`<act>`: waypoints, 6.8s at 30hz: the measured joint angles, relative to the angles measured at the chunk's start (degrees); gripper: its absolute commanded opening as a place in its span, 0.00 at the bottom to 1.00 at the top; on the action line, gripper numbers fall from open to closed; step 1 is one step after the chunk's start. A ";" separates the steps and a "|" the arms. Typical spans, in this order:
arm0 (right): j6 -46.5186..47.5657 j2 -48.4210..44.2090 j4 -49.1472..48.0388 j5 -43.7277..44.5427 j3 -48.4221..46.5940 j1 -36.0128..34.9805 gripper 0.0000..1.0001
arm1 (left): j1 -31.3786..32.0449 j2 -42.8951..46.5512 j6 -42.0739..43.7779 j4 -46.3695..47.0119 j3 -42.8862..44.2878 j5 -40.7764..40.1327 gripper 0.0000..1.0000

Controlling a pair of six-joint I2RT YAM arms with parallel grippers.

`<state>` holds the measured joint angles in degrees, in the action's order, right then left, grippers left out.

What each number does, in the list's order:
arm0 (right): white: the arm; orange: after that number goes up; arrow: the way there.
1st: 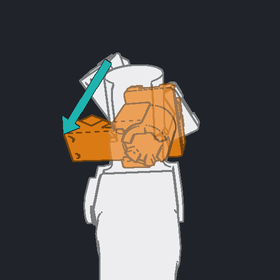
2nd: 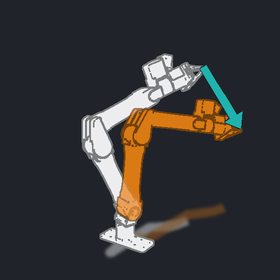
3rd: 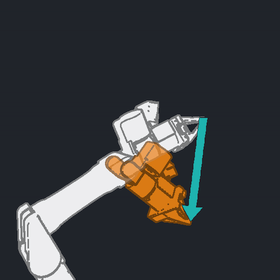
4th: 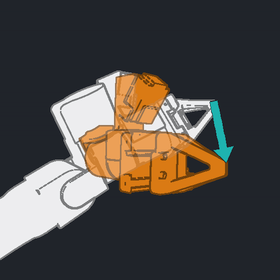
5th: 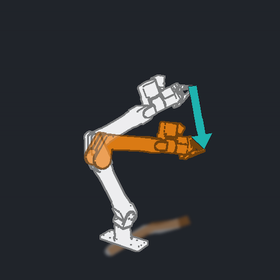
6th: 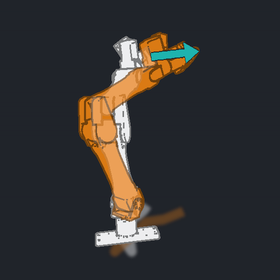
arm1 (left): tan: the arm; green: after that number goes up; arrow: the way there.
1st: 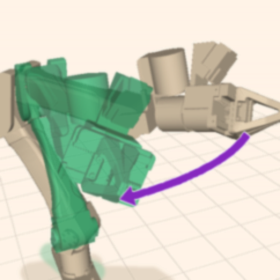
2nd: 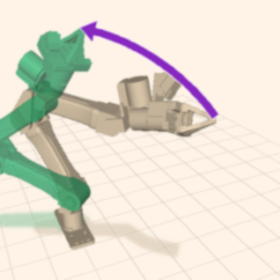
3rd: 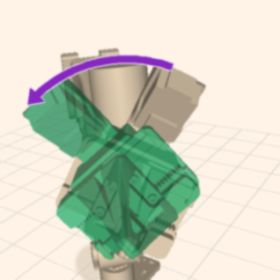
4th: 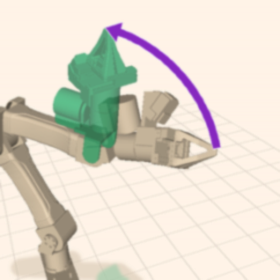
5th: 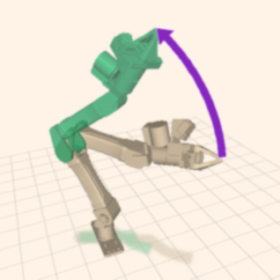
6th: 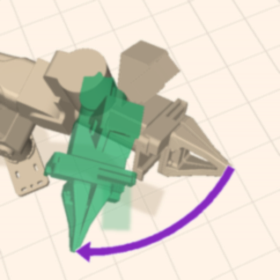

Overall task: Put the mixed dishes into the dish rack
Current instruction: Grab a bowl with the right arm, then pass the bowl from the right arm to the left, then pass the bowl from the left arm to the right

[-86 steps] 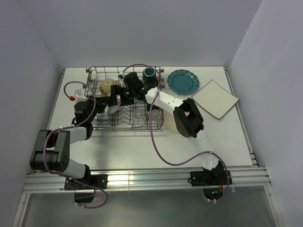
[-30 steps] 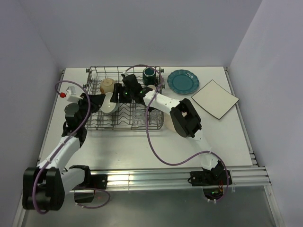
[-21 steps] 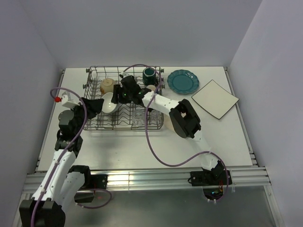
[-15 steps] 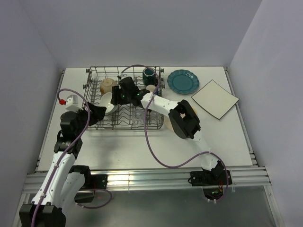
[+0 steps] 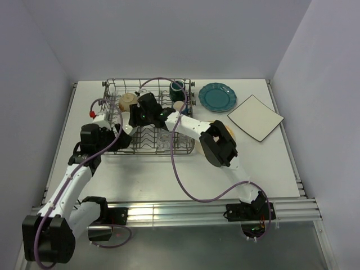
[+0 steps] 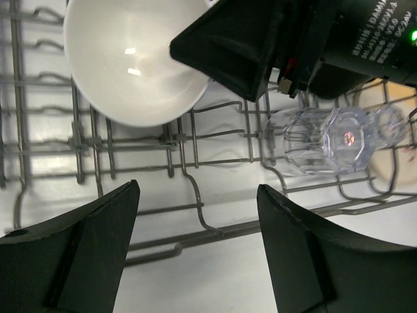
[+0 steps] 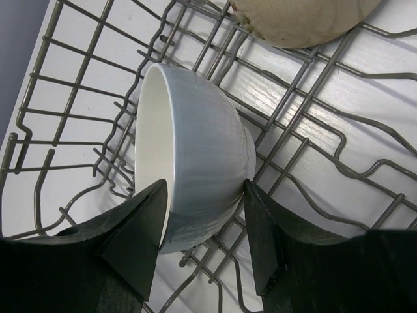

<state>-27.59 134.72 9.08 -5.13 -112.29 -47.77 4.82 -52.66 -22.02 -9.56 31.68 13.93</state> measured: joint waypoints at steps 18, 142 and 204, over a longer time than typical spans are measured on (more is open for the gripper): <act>-0.22 0.00 1.70 -0.13 -2.27 0.00 0.58 | 9.92 -21.00 18.49 1.57 10.56 -10.86 0.61; 30.36 -15.91 -8.83 -36.04 18.16 11.91 1.00 | -8.76 -37.46 -50.31 68.96 3.82 28.39 0.04; 30.14 -11.85 -4.72 -1.42 6.82 -1.05 0.74 | -9.14 -40.59 -65.94 79.69 0.57 26.73 0.08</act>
<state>2.55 122.87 4.36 -6.55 -105.47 -48.82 -4.32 -93.25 -87.96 70.13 32.25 40.66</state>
